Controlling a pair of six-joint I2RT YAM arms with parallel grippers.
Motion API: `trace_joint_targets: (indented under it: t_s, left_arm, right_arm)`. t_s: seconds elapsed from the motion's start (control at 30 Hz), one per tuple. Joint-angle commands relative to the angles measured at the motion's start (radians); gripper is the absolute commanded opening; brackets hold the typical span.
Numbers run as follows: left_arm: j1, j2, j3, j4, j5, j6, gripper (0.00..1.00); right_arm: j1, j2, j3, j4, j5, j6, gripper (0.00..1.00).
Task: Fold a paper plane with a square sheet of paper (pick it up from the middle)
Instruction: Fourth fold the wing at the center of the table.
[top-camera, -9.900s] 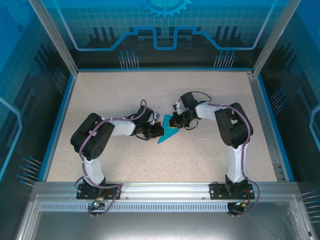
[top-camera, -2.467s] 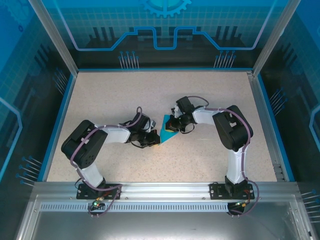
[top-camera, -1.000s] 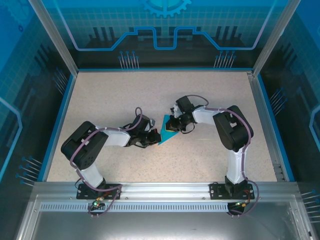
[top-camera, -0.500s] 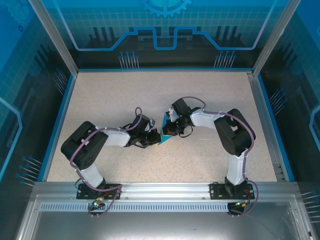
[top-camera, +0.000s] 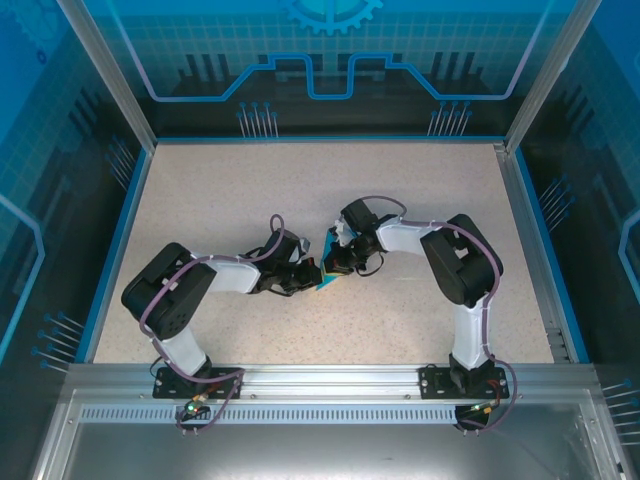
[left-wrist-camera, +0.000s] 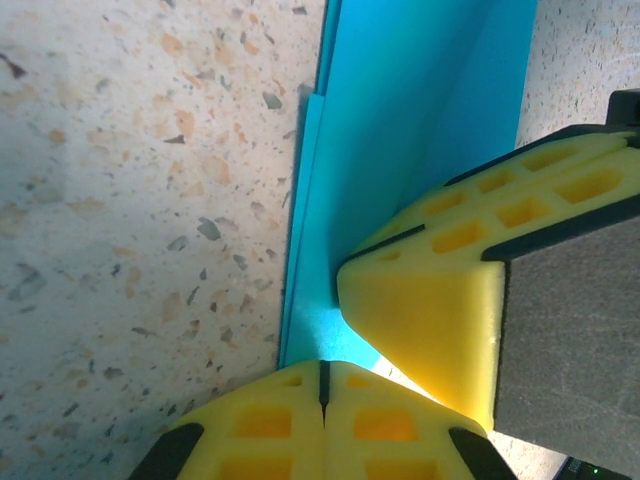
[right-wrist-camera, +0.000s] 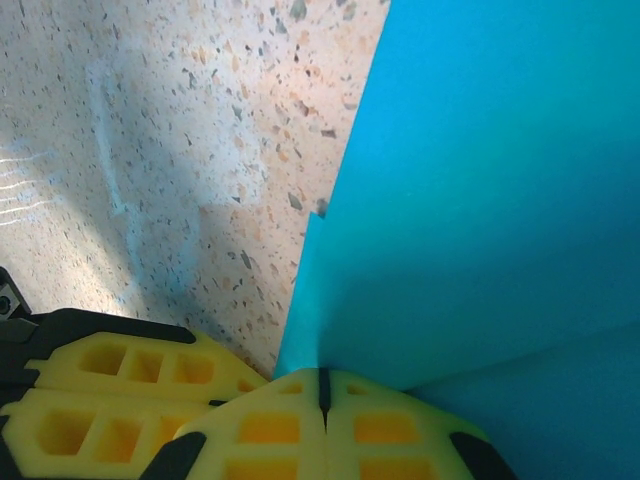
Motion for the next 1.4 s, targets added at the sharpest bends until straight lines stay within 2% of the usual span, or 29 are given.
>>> trace_joint_targets:
  t_s: [0.0, 0.97, 1.17, 1.37]
  left_arm:
    - [-0.006, 0.001, -0.032, -0.127, -0.043, -0.007, 0.00]
    - [-0.005, 0.021, -0.047, -0.167, -0.006, 0.012, 0.00]
    - [-0.006, 0.021, -0.042, -0.170, -0.006, 0.013, 0.00]
    - [-0.006, 0.022, -0.029, -0.177, -0.005, 0.013, 0.00]
  right_arm:
    - [-0.034, 0.024, 0.017, -0.007, 0.055, 0.017, 0.04]
    - [-0.308, 0.125, 0.172, -0.009, 0.128, 0.057, 0.04]
    - [-0.325, 0.114, 0.217, -0.028, 0.121, 0.040, 0.03]
    - [-0.263, -0.029, 0.092, 0.053, 0.044, 0.020, 0.04]
